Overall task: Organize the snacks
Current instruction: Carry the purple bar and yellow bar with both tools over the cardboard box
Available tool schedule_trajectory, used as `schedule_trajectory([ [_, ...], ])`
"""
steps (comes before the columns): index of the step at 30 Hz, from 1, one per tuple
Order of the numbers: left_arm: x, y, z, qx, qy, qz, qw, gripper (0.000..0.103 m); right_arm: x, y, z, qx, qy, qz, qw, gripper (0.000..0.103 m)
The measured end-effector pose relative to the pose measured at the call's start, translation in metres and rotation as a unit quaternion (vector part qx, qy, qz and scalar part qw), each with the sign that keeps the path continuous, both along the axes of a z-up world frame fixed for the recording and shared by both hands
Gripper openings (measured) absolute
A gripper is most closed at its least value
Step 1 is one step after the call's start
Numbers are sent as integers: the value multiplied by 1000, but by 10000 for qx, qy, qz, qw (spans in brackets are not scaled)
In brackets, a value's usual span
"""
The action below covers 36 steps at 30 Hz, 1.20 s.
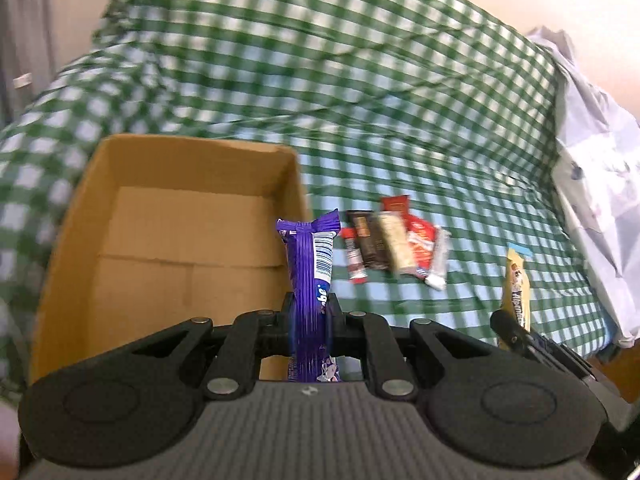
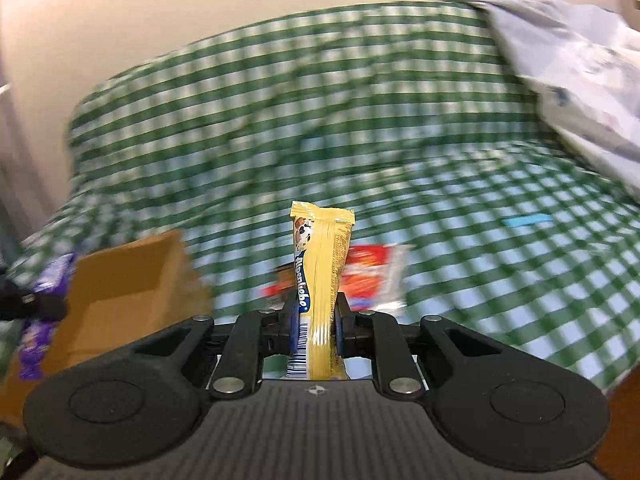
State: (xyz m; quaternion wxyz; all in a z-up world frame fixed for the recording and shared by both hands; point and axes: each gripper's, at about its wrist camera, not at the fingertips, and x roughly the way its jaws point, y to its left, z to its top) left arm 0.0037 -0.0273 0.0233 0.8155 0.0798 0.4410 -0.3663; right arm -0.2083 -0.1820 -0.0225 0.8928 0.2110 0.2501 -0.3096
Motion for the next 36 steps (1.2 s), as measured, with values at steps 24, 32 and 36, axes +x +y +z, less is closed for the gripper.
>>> schedule_trajectory([
  [24,-25,191,10,-559,-378,529,9963,14,49,205,51,-468,259,1743,9832,17],
  [32,-42,203,19,-716,-563,502,9946,14,32,217,59,-614,172,1774,9821,17],
  [36,-46,207,21,-738,-615,508,9941,14,27,220,61,-655,97,1777,9818,17],
])
